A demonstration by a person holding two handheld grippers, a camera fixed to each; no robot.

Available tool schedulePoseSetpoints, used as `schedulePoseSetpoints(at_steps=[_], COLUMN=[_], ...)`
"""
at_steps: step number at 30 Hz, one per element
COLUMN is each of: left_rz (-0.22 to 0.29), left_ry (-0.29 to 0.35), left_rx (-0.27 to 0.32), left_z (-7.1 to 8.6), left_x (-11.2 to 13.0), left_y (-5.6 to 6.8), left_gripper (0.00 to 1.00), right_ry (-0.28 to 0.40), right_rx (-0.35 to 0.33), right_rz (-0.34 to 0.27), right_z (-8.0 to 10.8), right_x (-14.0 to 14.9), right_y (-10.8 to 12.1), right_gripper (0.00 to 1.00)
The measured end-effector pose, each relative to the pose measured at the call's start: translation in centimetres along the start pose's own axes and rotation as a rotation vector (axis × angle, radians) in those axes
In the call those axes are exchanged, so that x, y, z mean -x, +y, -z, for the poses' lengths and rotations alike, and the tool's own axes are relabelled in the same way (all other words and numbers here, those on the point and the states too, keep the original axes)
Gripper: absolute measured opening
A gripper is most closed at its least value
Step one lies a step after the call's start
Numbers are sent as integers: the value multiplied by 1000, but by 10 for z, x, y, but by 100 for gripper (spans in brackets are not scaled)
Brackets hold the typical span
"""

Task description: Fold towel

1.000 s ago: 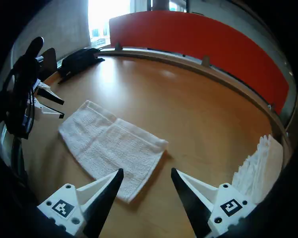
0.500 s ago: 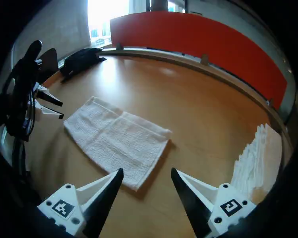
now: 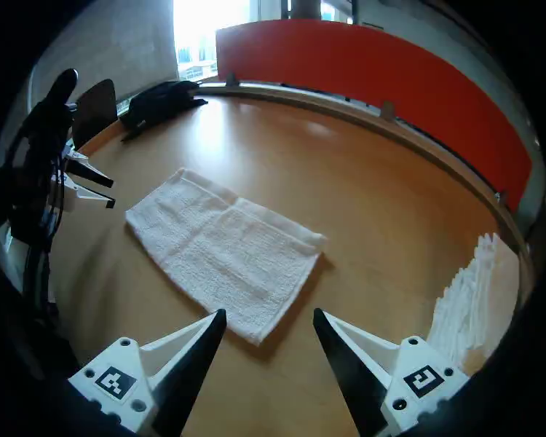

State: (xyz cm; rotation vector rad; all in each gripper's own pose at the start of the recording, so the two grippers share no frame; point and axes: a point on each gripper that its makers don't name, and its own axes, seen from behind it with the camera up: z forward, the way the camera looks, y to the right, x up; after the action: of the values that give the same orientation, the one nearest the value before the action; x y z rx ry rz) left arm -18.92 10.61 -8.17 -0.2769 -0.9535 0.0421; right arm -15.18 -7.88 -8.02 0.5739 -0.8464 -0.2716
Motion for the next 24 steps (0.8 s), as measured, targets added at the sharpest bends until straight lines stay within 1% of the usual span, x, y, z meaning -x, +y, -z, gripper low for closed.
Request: schedulePoseSetpoints(at_steps=[5,10,19,24], left_rz=[34,69,93,118], left_ry=[6,5,-8,-13], left_rx=[-21,-27,-48,-53], left_z=[8,16,23,27], left_x=[5,12,26,32], left_y=[-7,-10,-19,-22], left_gripper=[98,98,98,97], right_ry=[-8,-18,-52,-75], right_rx=[-14,-25,-42,-59], right_rz=[23,42,65,81], right_z=[-2,-5,-12,-16], right_x=[0,1,13,25], right_y=[-1,-2,-5,-8], right_gripper=[93,92,92,89])
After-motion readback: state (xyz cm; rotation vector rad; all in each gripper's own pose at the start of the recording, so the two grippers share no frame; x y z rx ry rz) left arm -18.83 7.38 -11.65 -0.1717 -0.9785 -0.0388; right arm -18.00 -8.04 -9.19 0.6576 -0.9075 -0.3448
